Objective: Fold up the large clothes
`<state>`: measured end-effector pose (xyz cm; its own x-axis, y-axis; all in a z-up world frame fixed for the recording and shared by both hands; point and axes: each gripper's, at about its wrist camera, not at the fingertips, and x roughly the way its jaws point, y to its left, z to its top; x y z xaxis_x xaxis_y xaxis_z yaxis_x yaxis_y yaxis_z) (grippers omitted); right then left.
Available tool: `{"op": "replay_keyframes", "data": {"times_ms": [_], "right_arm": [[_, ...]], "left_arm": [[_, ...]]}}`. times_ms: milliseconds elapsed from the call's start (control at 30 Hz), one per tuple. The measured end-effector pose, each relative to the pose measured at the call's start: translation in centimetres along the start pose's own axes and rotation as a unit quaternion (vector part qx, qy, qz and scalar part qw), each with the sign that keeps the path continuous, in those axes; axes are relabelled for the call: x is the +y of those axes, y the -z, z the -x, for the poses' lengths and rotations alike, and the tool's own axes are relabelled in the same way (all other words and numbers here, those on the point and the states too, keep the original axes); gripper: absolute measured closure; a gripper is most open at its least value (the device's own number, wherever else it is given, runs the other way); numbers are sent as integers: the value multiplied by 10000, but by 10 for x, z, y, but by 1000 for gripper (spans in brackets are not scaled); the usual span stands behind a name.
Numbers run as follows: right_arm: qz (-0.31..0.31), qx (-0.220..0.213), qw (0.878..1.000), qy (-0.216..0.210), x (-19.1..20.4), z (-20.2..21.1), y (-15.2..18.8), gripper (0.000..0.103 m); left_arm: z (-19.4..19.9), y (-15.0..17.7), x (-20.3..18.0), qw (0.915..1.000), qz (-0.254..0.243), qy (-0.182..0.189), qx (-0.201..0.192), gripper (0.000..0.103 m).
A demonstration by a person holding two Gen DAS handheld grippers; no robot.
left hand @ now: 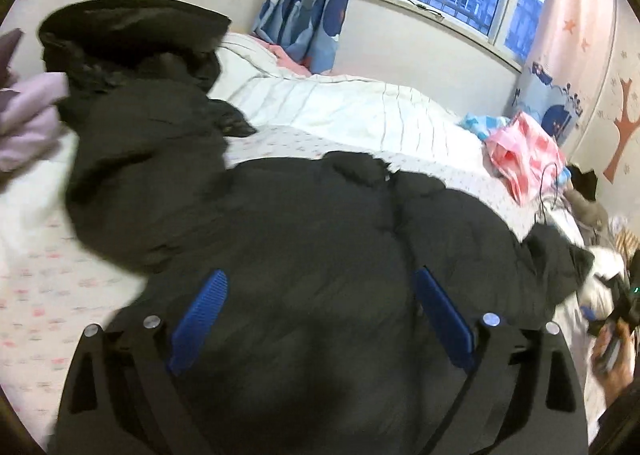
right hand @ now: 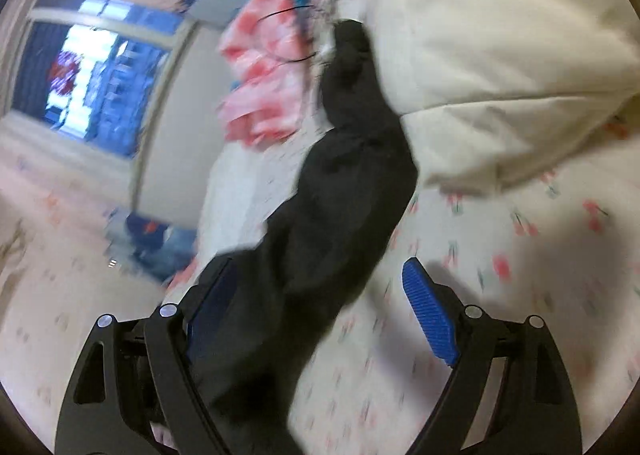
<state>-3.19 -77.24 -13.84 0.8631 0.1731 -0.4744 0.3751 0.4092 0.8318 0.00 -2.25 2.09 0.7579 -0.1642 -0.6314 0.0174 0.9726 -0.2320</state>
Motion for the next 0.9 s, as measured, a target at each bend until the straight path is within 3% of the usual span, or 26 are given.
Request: {"op": "replay_keyframes", "data": {"times_ms": [33, 67, 133, 200, 233, 267, 300, 400, 467, 500, 533, 567, 633, 667, 700, 733, 767, 800, 900], "right_arm": [[-107, -120, 9998, 80, -7, -8, -12, 22], [-132, -208, 9996, 129, -9, -45, 15, 22], [-179, -514, 9981, 294, -4, -67, 29, 22], [-57, -647, 9971, 388, 20, -127, 58, 22], [147, -622, 9972, 396, 26, -134, 50, 33], [315, -548, 9974, 354, 36, -150, 52, 84], [453, -447, 9975, 290, 46, -158, 51, 100], [1155, -942, 9888, -113, 97, -149, 68, 100], [1750, -1489, 9726, -364, 125, -100, 62, 100], [1892, -1748, 9659, -243, 126, -79, 58, 100], [1928, -1824, 9641, 67, 120, -74, 52, 99], [1839, -1679, 9680, 311, 105, -72, 43, 90], [1007, -832, 9898, 576, 63, -87, 27, 69], [473, -562, 9968, 314, 38, -88, 23, 69], [445, -559, 9974, 125, 33, -80, 22, 68], [484, -581, 9971, -49, 33, -77, 21, 57], [484, -598, 9965, -321, 36, -74, 19, 38], [387, -552, 9960, -583, 38, -75, 16, 31], [200, -503, 9964, -650, 49, -89, 12, 15]], "left_arm": [[-12, -1, -8, 10000, 18, -14, -79, 12], [-21, -1, -15, 9998, -15, -32, -187, 12], [-29, 7, -26, 9994, -142, -63, -300, 11], [-38, 18, -26, 9994, -184, -28, -285, 11], [-45, 22, -23, 9998, -162, 21, -150, 11], [-50, 25, -21, 9999, -131, 82, -4, 11], [-54, 26, -18, 9997, -72, 173, 136, 11], [-50, 27, -16, 9997, 64, 220, 21, 11], [-45, 28, -19, 9996, 50, 269, -96, 10], [-47, 29, -23, 9996, 10, 259, -93, 9], [-50, 30, -28, 9997, -63, 226, -27, 8], [-55, 33, -32, 9996, -183, 181, 106, 8], [-63, 39, -38, 9988, -362, 107, 304, 8], [-64, 41, -40, 9986, -423, 86, 313, 8], [-61, 42, -43, 9985, -488, 59, 244, 8], [-59, 42, -44, 9984, -530, 47, 181, 8], [-58, 42, -44, 9983, -556, 44, 146, 7], [-58, 43, -44, 9982, -588, 36, 130, 7], [-60, 42, -44, 9980, -592, 45, 204, 7]]}}
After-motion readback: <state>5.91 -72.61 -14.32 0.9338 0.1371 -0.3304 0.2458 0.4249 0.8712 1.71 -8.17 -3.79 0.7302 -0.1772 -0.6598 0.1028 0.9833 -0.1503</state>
